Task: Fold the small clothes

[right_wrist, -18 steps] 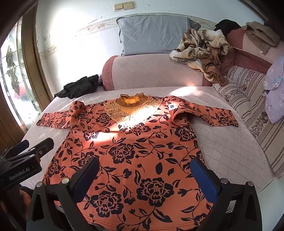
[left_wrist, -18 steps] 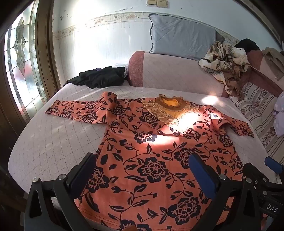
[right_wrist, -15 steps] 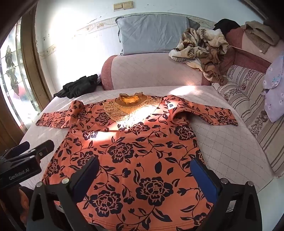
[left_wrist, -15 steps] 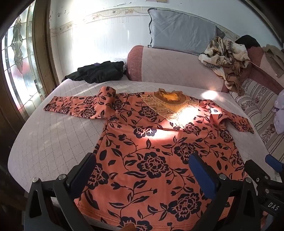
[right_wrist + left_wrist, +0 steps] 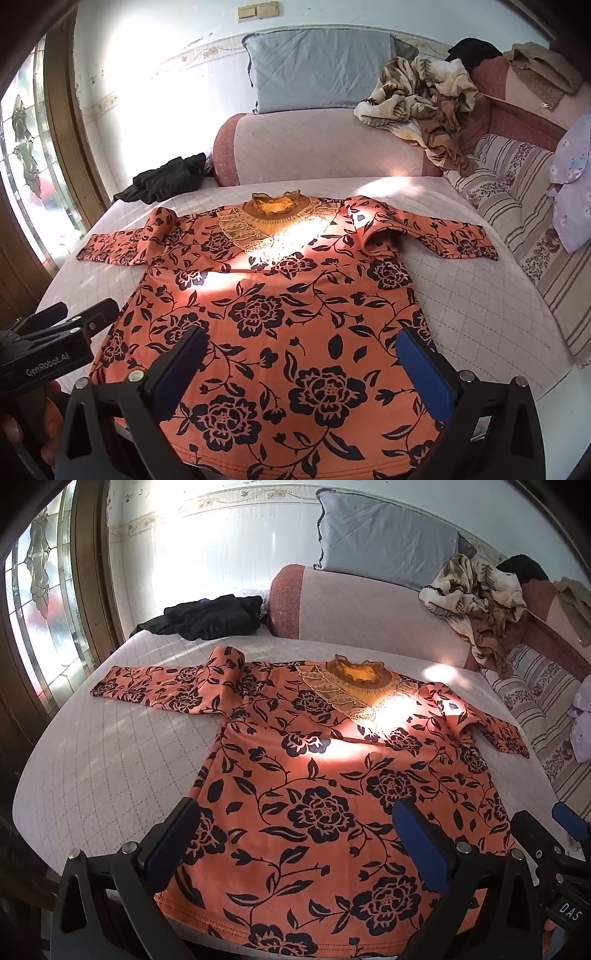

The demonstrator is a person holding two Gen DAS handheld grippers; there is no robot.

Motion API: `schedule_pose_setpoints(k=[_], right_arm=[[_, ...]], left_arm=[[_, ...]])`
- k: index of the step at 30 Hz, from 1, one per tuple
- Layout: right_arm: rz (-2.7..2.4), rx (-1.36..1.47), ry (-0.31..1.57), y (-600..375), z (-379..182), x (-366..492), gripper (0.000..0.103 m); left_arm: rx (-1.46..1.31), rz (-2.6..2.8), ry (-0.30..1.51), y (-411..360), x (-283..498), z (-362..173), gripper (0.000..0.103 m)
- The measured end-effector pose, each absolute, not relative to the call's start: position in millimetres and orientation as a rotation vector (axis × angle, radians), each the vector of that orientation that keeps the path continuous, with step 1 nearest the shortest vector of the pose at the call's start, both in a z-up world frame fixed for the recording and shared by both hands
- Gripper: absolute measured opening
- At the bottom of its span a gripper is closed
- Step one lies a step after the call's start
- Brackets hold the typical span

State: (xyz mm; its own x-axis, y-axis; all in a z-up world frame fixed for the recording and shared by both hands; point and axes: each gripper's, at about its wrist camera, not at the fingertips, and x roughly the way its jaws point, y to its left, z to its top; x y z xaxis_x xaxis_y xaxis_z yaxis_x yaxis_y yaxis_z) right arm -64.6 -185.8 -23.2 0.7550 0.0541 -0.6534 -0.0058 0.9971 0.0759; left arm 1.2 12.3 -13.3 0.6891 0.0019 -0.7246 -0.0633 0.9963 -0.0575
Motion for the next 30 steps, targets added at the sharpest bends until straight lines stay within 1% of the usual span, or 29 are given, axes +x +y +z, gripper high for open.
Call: schedule_pose_setpoints(k=[30], right_arm=[[0.019, 0.066, 0.713, -183.8, -19.6, -59.6, 0.103]], left_arm=[[-0.088, 0.031, 0.82, 13.7, 3.8, -18.4, 0.103]])
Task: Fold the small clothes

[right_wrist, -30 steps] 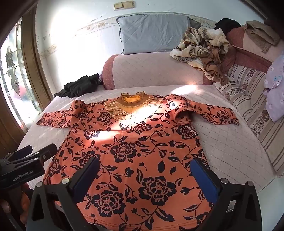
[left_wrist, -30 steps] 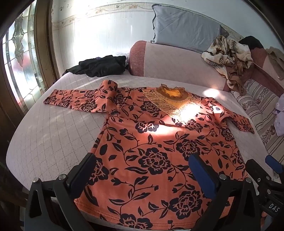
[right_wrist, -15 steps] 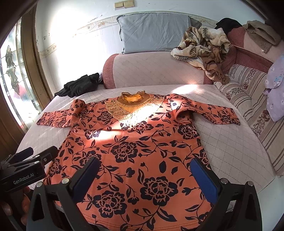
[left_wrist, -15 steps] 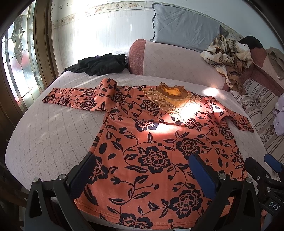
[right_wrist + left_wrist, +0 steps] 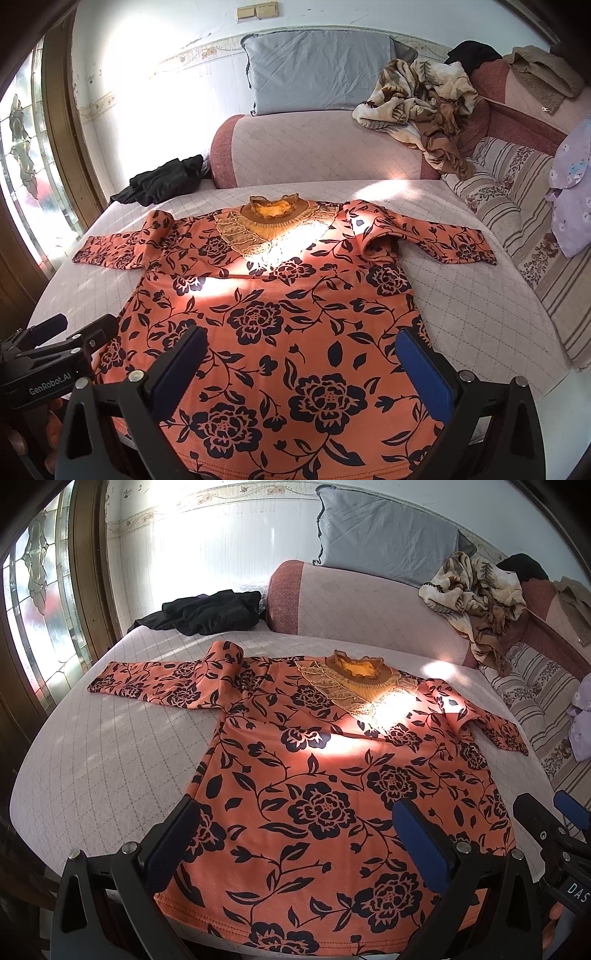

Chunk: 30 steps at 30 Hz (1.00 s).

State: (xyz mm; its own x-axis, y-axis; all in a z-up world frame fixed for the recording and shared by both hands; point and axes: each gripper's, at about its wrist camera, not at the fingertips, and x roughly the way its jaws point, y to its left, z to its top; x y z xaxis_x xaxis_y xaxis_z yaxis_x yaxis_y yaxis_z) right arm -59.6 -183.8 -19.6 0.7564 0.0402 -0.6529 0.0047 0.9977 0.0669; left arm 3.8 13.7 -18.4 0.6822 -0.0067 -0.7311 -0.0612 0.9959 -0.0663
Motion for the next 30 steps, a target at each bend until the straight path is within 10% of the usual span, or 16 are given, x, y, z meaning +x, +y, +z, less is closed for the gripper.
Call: schedule_pose_setpoints(k=[30], right_arm=[[0.012, 0.045, 0.734, -177.4, -24.4, -46.7, 0.103]], left_arm=[[-0.085, 0.029, 0.827, 12.9, 7.3, -22.6, 0.103]])
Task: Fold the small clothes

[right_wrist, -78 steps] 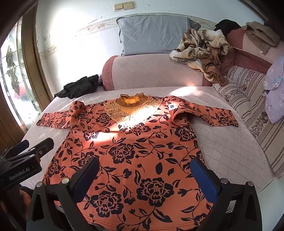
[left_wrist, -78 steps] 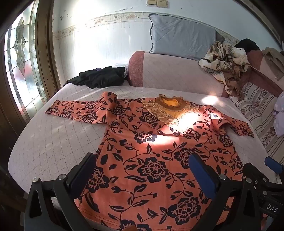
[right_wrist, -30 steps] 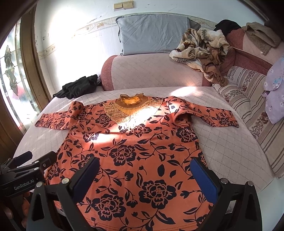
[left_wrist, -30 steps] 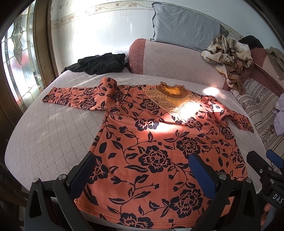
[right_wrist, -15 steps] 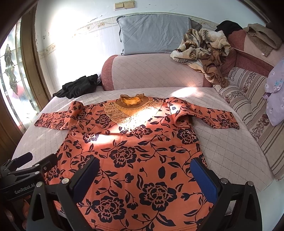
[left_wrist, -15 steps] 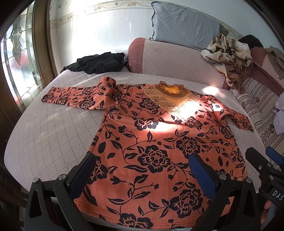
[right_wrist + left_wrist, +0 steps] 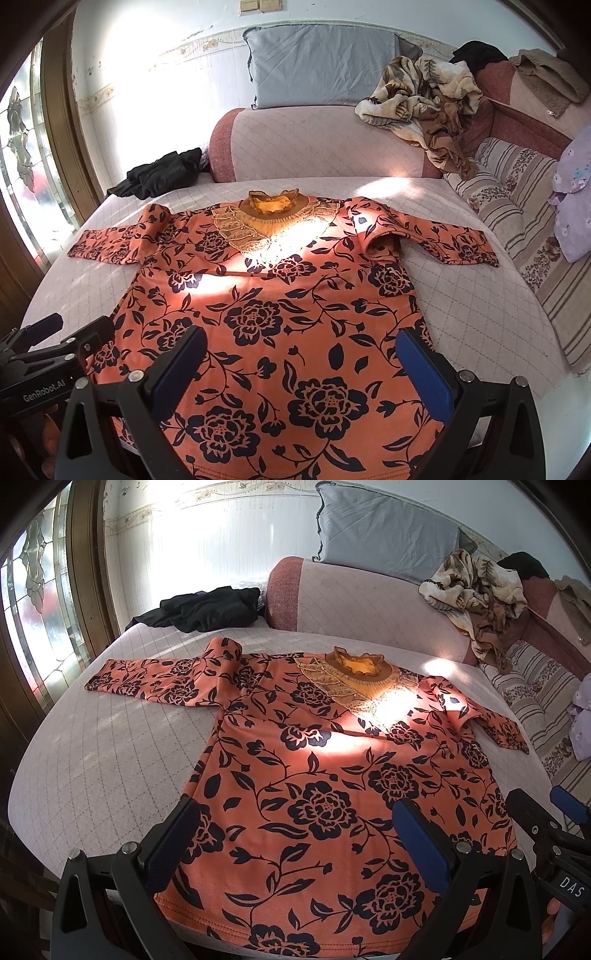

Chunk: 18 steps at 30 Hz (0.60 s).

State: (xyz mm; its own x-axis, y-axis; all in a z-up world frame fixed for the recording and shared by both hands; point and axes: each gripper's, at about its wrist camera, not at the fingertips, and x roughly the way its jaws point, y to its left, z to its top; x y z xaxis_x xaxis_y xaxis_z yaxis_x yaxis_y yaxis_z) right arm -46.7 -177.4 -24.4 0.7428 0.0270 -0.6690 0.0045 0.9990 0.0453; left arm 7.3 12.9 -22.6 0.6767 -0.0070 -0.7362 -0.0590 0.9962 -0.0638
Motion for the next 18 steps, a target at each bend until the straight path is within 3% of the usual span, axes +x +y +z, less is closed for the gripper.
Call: schedule_pose_setpoints(k=[18], right_arm=[[0.013, 0.047, 0.742, -177.1, -27.5, -43.3, 0.103]], left_arm=[[-0.085, 0.023, 0.826, 14.6, 8.5, -21.2, 0.103]])
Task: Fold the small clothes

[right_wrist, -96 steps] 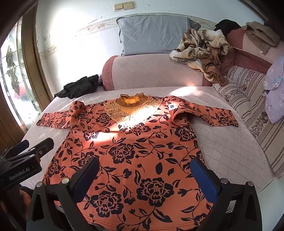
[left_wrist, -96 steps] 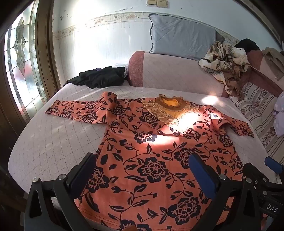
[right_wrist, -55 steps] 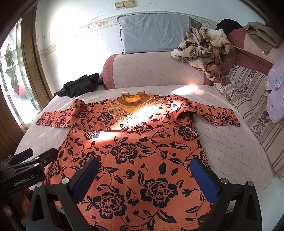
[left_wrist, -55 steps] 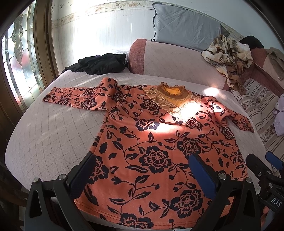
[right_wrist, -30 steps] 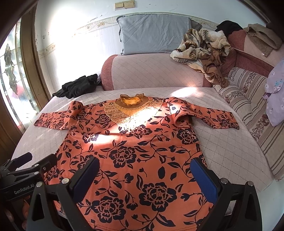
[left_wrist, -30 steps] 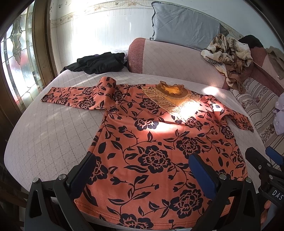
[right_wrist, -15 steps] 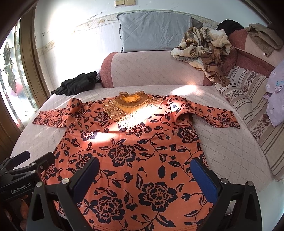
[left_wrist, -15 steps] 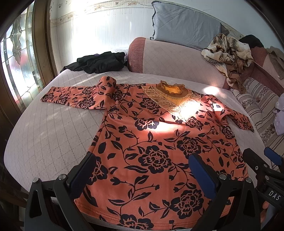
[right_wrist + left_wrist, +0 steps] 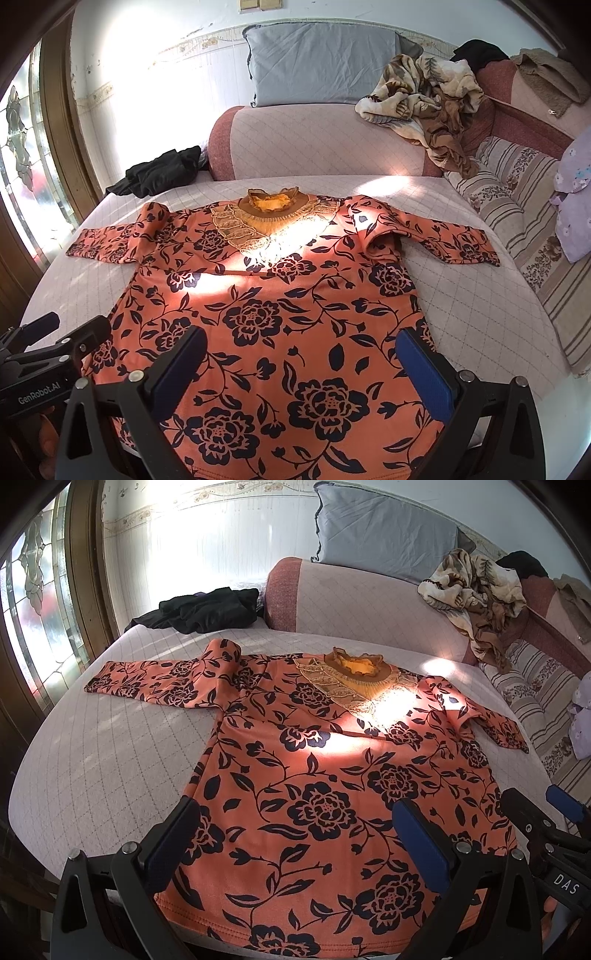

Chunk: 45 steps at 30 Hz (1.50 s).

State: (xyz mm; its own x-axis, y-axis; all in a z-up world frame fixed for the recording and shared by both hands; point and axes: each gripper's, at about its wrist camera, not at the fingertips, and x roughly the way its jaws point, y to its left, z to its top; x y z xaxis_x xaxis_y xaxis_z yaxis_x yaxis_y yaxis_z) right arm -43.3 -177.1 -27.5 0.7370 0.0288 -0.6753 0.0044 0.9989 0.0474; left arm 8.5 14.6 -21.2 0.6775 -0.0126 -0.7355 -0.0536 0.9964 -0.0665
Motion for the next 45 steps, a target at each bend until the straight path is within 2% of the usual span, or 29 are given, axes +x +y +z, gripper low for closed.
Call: schedule_pose_setpoints(k=[7, 12, 16, 17, 22, 30, 31, 32, 33, 34, 38, 45], right_arm=[[0.083, 0.232, 0.745, -221.2, -29.3, -37.4, 0.103], [0.037, 0.567, 0.71, -327.3, -41.1, -14.4, 0.103], [-0.05, 0.879, 0.692, -428.1, -75.1, 18.5, 0.102], [-0.071, 0.947, 0.697, -451.0, -86.0, 28.8, 0.101], [-0.184, 1.124, 0.709, -532.1, -126.0, 81.3, 0.078], [-0.347, 1.103, 0.723, -574.7, -156.7, 151.3, 0.075], [-0.36, 1.082, 0.719, -575.5, -155.7, 158.2, 0.072], [-0.372, 1.064, 0.726, -575.9, -155.1, 165.3, 0.064], [-0.381, 1.047, 0.744, -577.7, -155.9, 173.2, 0.028], [-0.39, 1.038, 0.776, -579.3, -158.7, 180.2, 0.005], [-0.477, 0.907, 0.77, -590.1, -136.3, 191.2, 0.005], [-0.536, 0.613, 0.594, -600.8, -14.5, 192.6, 0.005]], left_arm=[[-0.164, 0.062, 0.827, 61.4, 23.4, -23.0, 0.103], [-0.294, 0.232, 0.828, 139.4, 43.6, -39.0, 0.103], [-0.32, 0.371, 0.857, 186.9, 64.6, -62.6, 0.103], [-0.321, 0.401, 0.866, 195.2, 70.0, -68.2, 0.103], [-0.37, 0.508, 0.836, 228.2, 90.1, -84.9, 0.103], [-0.397, 0.586, 0.826, 253.9, 107.7, -111.5, 0.103], [-0.409, 0.584, 0.835, 254.9, 109.2, -114.9, 0.103], [-0.417, 0.578, 0.841, 255.2, 110.6, -117.3, 0.103], [-0.418, 0.574, 0.843, 255.1, 111.8, -118.5, 0.103], [-0.416, 0.574, 0.84, 254.7, 112.3, -118.2, 0.103], [-0.398, 0.585, 0.803, 255.7, 109.7, -112.3, 0.103], [-0.434, 0.583, 0.759, 258.7, 104.0, -106.7, 0.103]])
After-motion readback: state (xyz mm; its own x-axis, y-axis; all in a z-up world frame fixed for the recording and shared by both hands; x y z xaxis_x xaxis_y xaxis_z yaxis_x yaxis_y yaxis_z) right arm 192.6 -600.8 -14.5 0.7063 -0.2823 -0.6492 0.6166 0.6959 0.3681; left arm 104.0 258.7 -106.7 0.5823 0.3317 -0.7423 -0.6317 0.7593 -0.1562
